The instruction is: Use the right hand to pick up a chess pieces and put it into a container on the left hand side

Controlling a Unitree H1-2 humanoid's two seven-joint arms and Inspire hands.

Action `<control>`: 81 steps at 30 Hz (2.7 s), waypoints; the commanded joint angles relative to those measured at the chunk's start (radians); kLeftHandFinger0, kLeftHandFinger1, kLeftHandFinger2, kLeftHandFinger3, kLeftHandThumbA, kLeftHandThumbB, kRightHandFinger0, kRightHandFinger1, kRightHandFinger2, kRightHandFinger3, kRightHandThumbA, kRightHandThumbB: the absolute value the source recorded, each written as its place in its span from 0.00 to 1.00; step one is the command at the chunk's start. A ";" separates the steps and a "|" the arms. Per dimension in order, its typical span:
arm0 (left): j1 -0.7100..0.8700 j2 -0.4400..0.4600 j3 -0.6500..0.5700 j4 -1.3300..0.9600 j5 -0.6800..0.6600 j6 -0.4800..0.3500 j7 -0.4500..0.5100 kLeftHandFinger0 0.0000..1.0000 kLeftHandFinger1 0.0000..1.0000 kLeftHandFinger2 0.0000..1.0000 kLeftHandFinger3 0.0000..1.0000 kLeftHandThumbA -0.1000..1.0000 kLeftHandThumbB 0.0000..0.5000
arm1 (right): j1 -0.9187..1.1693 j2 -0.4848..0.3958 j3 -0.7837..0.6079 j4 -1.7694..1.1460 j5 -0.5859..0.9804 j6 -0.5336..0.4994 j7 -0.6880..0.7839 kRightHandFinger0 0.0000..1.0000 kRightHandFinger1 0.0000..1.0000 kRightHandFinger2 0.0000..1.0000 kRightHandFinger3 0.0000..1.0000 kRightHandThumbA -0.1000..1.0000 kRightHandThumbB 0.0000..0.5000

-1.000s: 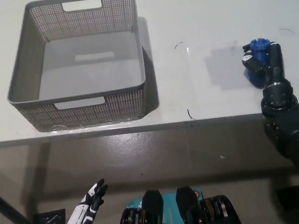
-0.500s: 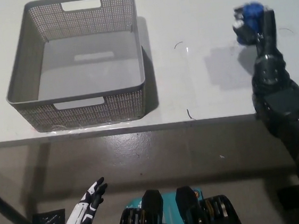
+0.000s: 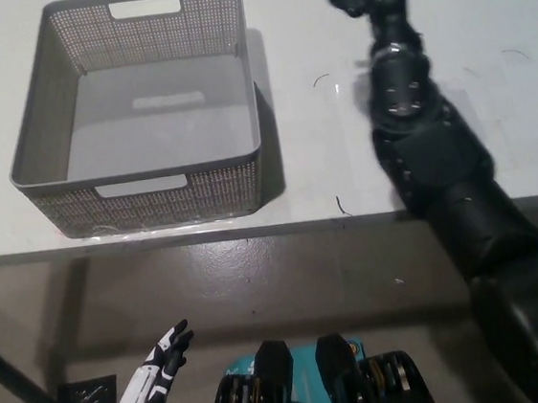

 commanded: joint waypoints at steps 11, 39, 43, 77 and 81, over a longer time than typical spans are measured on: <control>-0.015 0.016 0.002 -0.011 -0.008 -0.023 -0.018 1.00 1.00 1.00 1.00 1.00 0.74 | -0.208 0.204 0.090 0.194 -0.051 -0.062 0.010 0.00 0.21 0.64 0.56 0.00 0.28; 0.006 -0.008 -0.025 -0.001 -0.004 -0.014 -0.035 1.00 1.00 1.00 1.00 1.00 0.70 | -0.088 0.180 0.125 0.305 -0.059 -0.069 0.073 0.01 0.43 0.82 0.79 0.00 0.25; 0.015 -0.004 -0.024 -0.004 -0.010 -0.013 -0.040 1.00 1.00 1.00 1.00 1.00 0.72 | -0.075 0.165 0.134 0.298 -0.064 -0.070 0.117 0.53 0.77 0.95 0.92 0.23 0.43; 0.025 0.009 -0.014 0.009 0.004 -0.043 -0.027 1.00 1.00 1.00 1.00 1.00 0.79 | -0.015 0.038 0.072 -0.287 -0.021 0.037 0.333 1.00 1.00 1.00 1.00 1.00 0.75; 0.041 0.005 -0.002 0.000 -0.011 -0.051 -0.021 1.00 1.00 1.00 1.00 1.00 0.74 | 0.048 -0.002 0.067 -0.525 -0.017 0.101 0.378 1.00 1.00 1.00 1.00 1.00 0.74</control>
